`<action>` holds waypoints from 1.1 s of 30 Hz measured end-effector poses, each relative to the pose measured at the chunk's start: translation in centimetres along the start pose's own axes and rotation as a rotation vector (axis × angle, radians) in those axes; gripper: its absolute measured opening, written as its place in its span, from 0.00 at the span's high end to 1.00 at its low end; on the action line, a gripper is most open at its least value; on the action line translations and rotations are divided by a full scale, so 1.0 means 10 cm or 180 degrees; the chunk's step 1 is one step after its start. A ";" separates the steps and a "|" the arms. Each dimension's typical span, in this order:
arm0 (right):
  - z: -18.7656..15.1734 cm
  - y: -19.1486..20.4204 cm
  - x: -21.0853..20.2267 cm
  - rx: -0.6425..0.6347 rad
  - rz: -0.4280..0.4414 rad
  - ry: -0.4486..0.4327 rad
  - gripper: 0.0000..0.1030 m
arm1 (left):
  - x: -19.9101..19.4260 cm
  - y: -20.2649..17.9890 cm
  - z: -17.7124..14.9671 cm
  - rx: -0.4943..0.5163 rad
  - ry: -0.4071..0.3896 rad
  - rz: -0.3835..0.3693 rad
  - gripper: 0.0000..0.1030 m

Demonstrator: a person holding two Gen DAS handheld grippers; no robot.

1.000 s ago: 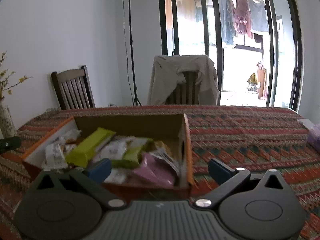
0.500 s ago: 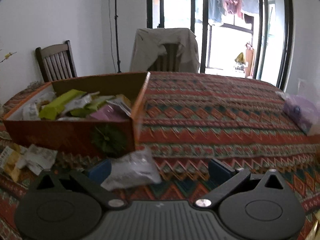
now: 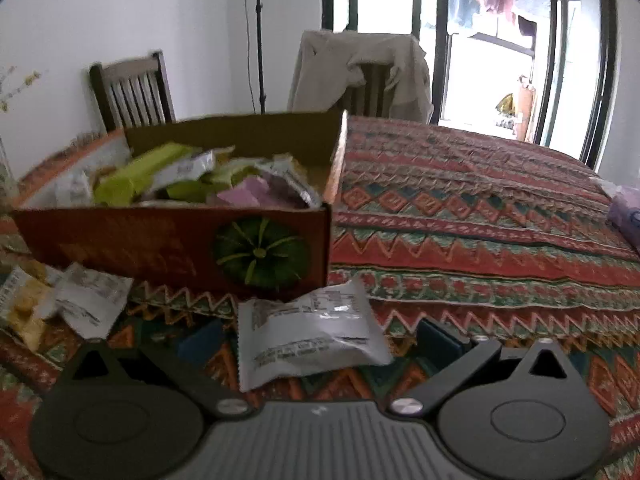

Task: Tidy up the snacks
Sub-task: 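Move both tools back to the table and grasp a white packet with the right tool, then grasp the cookie-picture packet with the left tool while the right tool holds its white packet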

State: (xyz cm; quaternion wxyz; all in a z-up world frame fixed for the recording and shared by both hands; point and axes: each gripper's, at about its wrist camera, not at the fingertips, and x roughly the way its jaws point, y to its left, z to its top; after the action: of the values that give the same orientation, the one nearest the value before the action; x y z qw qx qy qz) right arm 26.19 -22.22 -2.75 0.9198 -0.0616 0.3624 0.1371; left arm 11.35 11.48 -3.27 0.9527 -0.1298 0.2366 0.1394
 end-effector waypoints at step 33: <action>-0.10 0.11 -0.15 0.0007 -0.0041 -0.0408 0.51 | 0.01 0.06 0.00 -0.0131 0.0027 0.0002 0.00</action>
State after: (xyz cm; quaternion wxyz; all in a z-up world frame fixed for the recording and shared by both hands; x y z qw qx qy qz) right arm 24.16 -21.65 -2.41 0.9421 -0.0540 0.3025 0.1345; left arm 11.27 12.07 -3.41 0.9488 -0.1500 0.2378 0.1439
